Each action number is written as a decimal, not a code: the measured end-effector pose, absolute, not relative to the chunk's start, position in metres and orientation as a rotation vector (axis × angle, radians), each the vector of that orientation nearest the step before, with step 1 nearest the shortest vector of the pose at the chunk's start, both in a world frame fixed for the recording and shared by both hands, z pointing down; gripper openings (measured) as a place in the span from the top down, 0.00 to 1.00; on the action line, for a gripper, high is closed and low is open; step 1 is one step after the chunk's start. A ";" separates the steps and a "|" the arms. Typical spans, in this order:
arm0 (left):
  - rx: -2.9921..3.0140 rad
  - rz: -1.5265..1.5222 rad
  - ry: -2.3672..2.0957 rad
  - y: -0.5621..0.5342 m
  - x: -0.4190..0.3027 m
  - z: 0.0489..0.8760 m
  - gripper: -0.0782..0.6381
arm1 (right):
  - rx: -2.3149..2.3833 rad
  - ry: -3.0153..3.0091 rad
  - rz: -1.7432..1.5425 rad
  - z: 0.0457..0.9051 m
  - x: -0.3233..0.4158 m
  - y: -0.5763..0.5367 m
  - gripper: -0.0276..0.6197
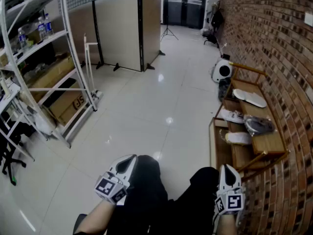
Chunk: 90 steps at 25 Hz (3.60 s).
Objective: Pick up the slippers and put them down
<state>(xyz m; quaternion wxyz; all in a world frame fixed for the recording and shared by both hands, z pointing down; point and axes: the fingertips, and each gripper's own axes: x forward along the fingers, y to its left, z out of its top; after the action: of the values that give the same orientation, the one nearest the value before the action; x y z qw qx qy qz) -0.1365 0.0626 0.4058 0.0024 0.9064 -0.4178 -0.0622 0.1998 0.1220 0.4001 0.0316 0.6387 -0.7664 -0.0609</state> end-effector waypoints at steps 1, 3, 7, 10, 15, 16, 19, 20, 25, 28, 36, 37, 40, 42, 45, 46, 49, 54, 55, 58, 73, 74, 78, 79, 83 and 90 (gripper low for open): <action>2.865 -0.186 -1.316 0.063 -0.135 0.402 0.89 | 1.953 -2.372 -0.196 0.397 0.199 0.122 0.94; 2.891 -0.161 -1.325 0.064 -0.133 0.395 0.89 | 1.919 -2.382 -0.224 0.390 0.197 0.124 0.94; 2.820 -0.086 -1.395 0.056 -0.140 0.388 0.89 | 1.880 -2.397 -0.227 0.372 0.197 0.123 0.94; 2.788 -0.141 -1.438 0.044 -0.144 0.362 0.89 | 1.879 -2.425 -0.188 0.361 0.190 0.113 0.94; 2.806 -0.222 -1.458 0.030 -0.141 0.325 0.89 | 1.859 -2.498 -0.249 0.332 0.177 0.092 0.94; 2.810 -0.213 -1.463 0.029 -0.143 0.321 0.89 | 1.842 -2.518 -0.264 0.326 0.174 0.089 0.94; 2.848 -0.202 -1.435 0.024 -0.148 0.318 0.89 | 1.820 -2.563 -0.289 0.313 0.167 0.078 0.94; 2.860 -0.205 -1.423 0.021 -0.148 0.321 0.89 | 1.825 -2.566 -0.289 0.312 0.166 0.074 0.94; 2.823 -0.194 -1.459 0.004 -0.146 0.336 0.89 | 1.827 -2.549 -0.259 0.328 0.165 0.055 0.94; 2.817 -0.203 -1.471 -0.009 -0.142 0.336 0.89 | 1.810 -2.541 -0.221 0.337 0.168 0.041 0.94; 2.796 -0.151 -1.465 -0.051 -0.134 0.352 0.89 | 1.852 -2.500 -0.129 0.360 0.185 0.002 0.94; 2.794 -0.155 -1.467 -0.059 -0.132 0.352 0.89 | 1.848 -2.499 -0.117 0.362 0.185 -0.005 0.94; 2.779 -0.174 -1.470 -0.079 -0.128 0.353 0.89 | 1.845 -2.501 -0.103 0.364 0.186 -0.022 0.94; 2.763 -0.188 -1.471 -0.091 -0.128 0.356 0.89 | 1.853 -2.500 -0.094 0.364 0.188 -0.032 0.94; 2.739 -0.188 -1.467 -0.102 -0.125 0.362 0.89 | 1.865 -2.485 -0.075 0.368 0.192 -0.044 0.94; 2.734 -0.183 -1.466 -0.106 -0.124 0.364 0.89 | 1.869 -2.484 -0.073 0.368 0.193 -0.049 0.94; 2.732 -0.174 -1.462 -0.121 -0.122 0.365 0.89 | 1.878 -2.481 -0.077 0.366 0.195 -0.060 0.94; 2.764 -0.163 -1.427 -0.143 -0.112 0.361 0.89 | 1.921 -2.465 -0.088 0.360 0.202 -0.075 0.94; 2.772 -0.162 -1.416 -0.147 -0.110 0.360 0.89 | 1.929 -2.459 -0.087 0.360 0.203 -0.078 0.94; 2.792 -0.160 -1.390 -0.159 -0.103 0.358 0.89 | 1.946 -2.448 -0.093 0.358 0.204 -0.086 0.94; 2.949 -0.229 -1.138 -0.203 -0.046 0.329 0.89 | 2.137 -2.308 -0.197 0.324 0.230 -0.082 0.94; 2.959 -0.228 -1.117 -0.204 -0.041 0.327 0.89 | 2.157 -2.293 -0.197 0.323 0.233 -0.079 0.94; 2.986 -0.249 -1.032 -0.207 -0.021 0.325 0.89 | 2.227 -2.223 -0.237 0.321 0.245 -0.065 0.94; 2.993 -0.252 -1.007 -0.207 -0.015 0.325 0.89 | 2.235 -2.206 -0.249 0.319 0.247 -0.061 0.94; 3.026 -0.247 -0.892 -0.200 0.019 0.325 0.89 | 2.277 -2.136 -0.262 0.314 0.262 -0.038 0.94; 3.076 -0.224 -0.648 -0.171 0.091 0.323 0.89 | 2.360 -2.006 -0.253 0.306 0.289 0.014 0.94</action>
<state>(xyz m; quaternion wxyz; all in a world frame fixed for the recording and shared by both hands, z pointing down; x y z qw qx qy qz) 0.0905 -0.1715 0.3230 -0.0048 0.9760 -0.2057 -0.0710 0.2893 0.0143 0.3060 0.0169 0.7594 -0.6453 -0.0814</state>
